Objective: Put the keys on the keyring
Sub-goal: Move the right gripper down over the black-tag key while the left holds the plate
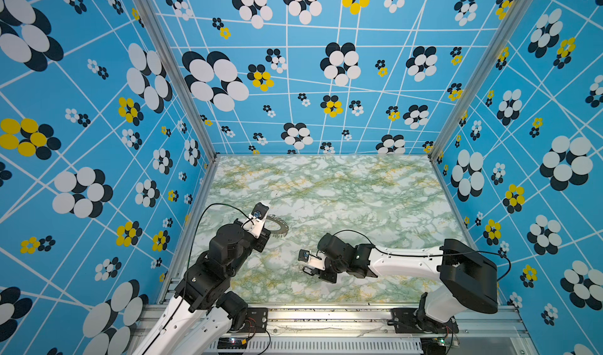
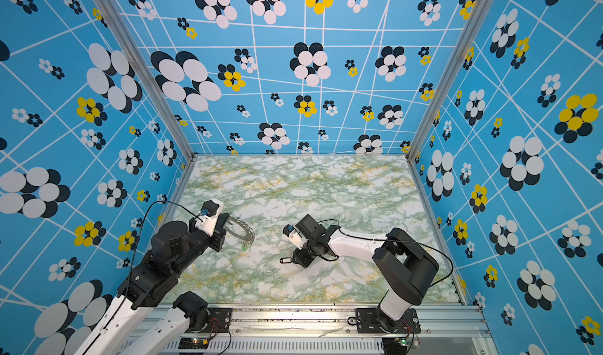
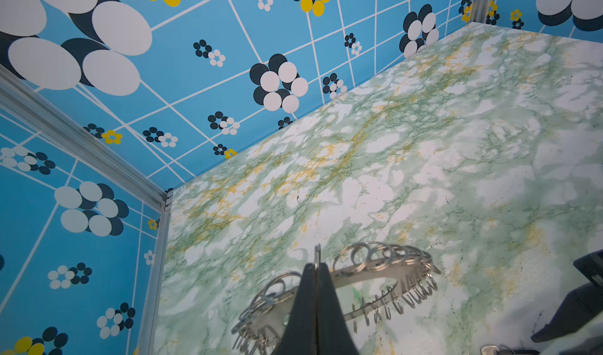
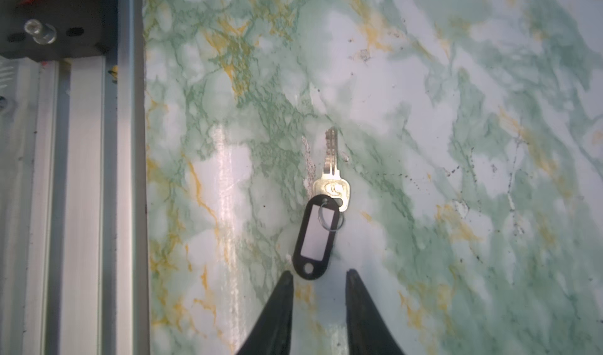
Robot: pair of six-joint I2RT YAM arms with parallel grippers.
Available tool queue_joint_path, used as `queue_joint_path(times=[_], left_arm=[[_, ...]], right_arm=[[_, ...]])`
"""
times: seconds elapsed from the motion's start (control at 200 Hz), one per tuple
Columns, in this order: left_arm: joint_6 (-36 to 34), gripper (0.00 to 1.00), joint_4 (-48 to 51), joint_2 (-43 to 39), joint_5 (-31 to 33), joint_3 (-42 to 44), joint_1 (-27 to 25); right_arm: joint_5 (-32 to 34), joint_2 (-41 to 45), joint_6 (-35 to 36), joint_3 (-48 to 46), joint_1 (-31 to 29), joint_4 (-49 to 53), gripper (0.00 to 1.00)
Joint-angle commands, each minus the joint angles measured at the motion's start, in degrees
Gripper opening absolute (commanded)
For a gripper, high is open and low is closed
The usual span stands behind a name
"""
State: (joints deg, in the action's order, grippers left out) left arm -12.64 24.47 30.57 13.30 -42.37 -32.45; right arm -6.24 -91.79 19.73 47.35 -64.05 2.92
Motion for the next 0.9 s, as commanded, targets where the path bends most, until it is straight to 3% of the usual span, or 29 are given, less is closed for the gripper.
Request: queue_joint_path(times=[0.0,0.345,0.895], left_arm=[[1.44,0.0,-1.09,0.02,-0.82,-0.08,0.97],[2.35,0.0,-1.37,-0.33,-2.26,-0.08,2.53],[3.15,0.0,-1.71,-0.51,-3.75,0.09,3.97]], right_arm=[[-1.1,-0.95,6.82,1.29,0.07,-1.69,0.29],[-1.93,-5.09,12.97,5.57,-0.63,3.48,0.28],[-0.99,-10.98,17.07,9.68,-0.81,7.09,0.28]])
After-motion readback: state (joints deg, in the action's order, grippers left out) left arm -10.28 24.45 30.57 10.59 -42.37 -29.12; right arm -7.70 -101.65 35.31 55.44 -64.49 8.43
